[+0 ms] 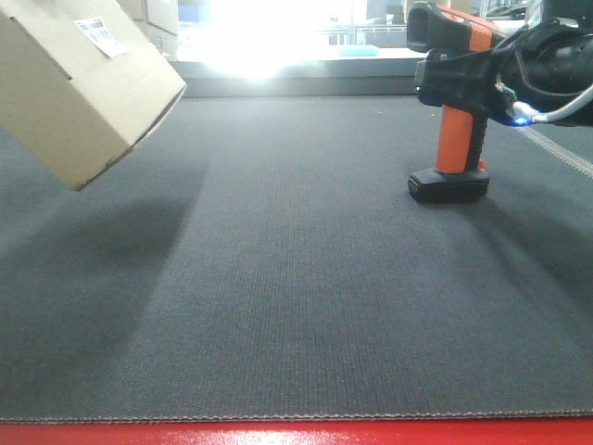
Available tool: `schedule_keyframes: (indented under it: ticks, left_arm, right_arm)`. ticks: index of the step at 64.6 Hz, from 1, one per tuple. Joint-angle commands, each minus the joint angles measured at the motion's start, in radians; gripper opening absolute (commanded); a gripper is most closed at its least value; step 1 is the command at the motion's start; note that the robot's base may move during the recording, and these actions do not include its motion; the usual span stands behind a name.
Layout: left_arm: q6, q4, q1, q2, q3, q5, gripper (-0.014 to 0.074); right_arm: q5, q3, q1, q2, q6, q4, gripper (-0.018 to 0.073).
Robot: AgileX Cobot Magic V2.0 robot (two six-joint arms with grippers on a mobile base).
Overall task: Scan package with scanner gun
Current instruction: 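Grasp the orange scanner gun's handle with the right gripper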
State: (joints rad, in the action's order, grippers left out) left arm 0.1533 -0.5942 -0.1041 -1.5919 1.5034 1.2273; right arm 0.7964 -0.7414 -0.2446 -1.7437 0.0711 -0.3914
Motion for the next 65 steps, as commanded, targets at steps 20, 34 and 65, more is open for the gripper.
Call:
schedule_keyframes:
  ticks: [20, 34, 65]
  left_arm:
    - [0.003, -0.019, -0.001, 0.012, 0.002, -0.006, -0.0111]
    - [0.003, -0.019, -0.001, 0.012, 0.002, -0.006, -0.0111]
    - [0.003, -0.003, -0.001, 0.012, 0.002, -0.006, -0.0111]
  right_arm:
    - [0.021, -0.027, 0.005, 0.002, 0.003, -0.005, 0.0487]
    - [-0.004, -0.027, 0.005, 0.002, 0.003, -0.005, 0.0075]
    - [-0.071, -0.027, 0.005, 0.178, 0.250, -0.005, -0.0154]
